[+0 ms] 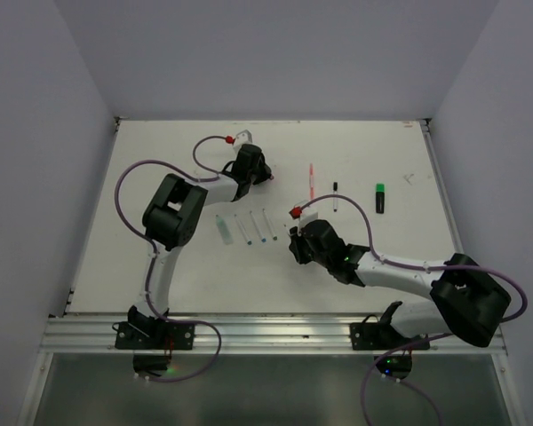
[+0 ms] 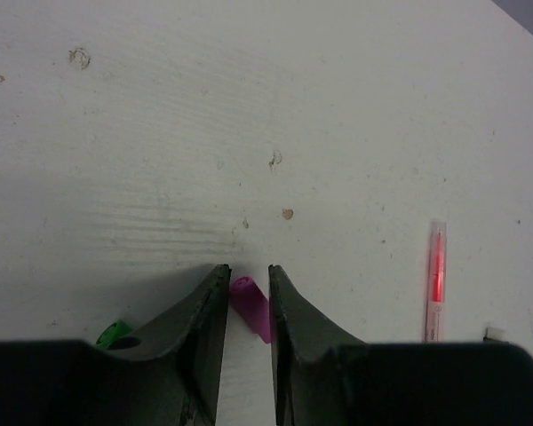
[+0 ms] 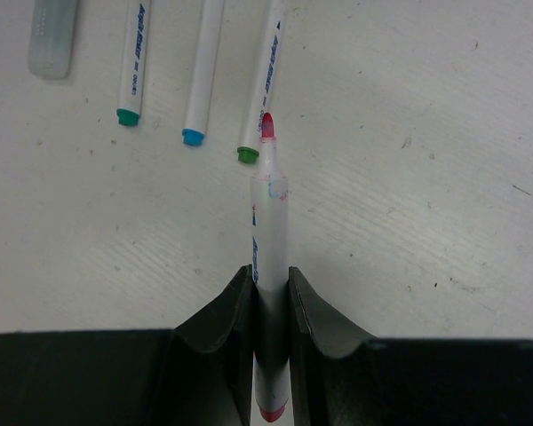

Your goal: Open the pen caps

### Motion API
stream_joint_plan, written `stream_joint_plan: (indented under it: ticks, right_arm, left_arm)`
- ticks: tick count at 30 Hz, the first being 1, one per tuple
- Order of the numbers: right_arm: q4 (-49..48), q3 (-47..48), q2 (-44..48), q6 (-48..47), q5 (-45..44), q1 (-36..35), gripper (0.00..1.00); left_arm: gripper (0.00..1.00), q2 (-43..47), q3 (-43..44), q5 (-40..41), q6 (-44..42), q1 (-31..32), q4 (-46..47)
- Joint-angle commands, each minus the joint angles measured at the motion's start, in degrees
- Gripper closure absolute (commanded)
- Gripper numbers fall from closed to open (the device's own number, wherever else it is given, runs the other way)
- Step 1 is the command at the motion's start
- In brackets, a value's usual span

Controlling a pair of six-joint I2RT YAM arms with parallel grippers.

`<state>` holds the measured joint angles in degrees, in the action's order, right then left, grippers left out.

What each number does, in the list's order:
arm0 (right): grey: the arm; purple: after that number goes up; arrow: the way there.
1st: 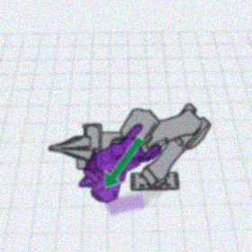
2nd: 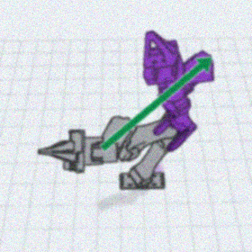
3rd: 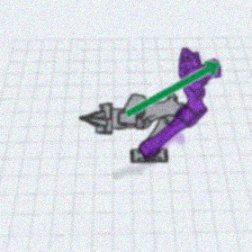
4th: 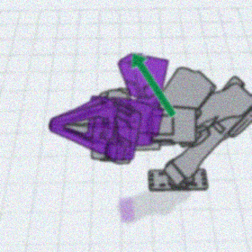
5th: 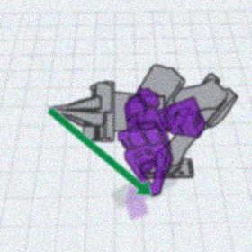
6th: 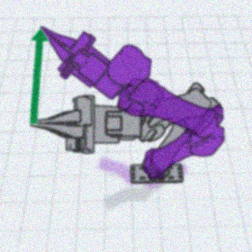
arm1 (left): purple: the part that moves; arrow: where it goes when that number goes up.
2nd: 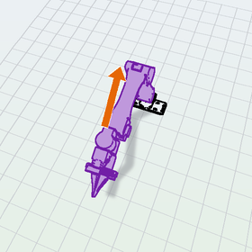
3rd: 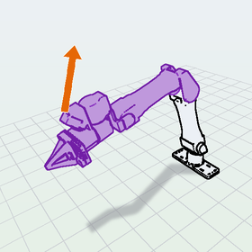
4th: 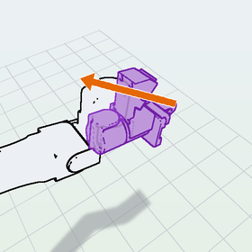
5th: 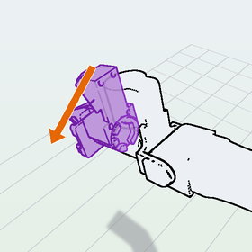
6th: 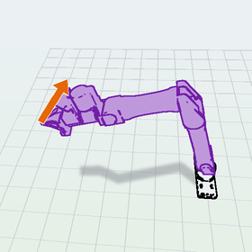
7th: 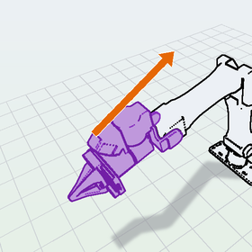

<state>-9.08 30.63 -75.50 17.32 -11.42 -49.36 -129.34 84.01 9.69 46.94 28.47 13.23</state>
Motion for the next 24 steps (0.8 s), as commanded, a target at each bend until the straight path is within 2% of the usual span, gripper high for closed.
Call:
stream_joint_plan:
  ticks: [1,9,15,18,21,24]
  right_arm:
    - [-2.5,1.9,0.0,0.5,0.5,0.4,1.0]
    - [-1.5,3.0,-1.0,0.8,-0.1,2.0,1.0]
    - [0.9,7.9,-6.1,2.1,1.4,6.2,1.0]
    - [2.9,12.5,-10.9,2.0,2.7,7.8,1.0]
    - [6.3,17.3,-15.4,1.2,2.6,8.3,1.0]
    - [8.3,21.6,-19.8,0.4,3.0,8.3,0.95]
  left_arm:
    - [0.72,-0.6,1.3,2.0,1.0,-0.6,1.8]
    - [0.66,1.9,-0.7,1.8,1.1,-0.7,1.6]
    - [0.59,10.1,-3.1,0.8,-0.8,-0.6,0.6]
    - [0.53,16.2,-4.1,0.6,-1.9,-0.6,-1.2]
    - [0.43,23.7,-5.7,1.2,-4.0,-0.6,-2.6]
    - [0.3,31.8,-7.9,3.7,-7.1,-0.6,-5.6]
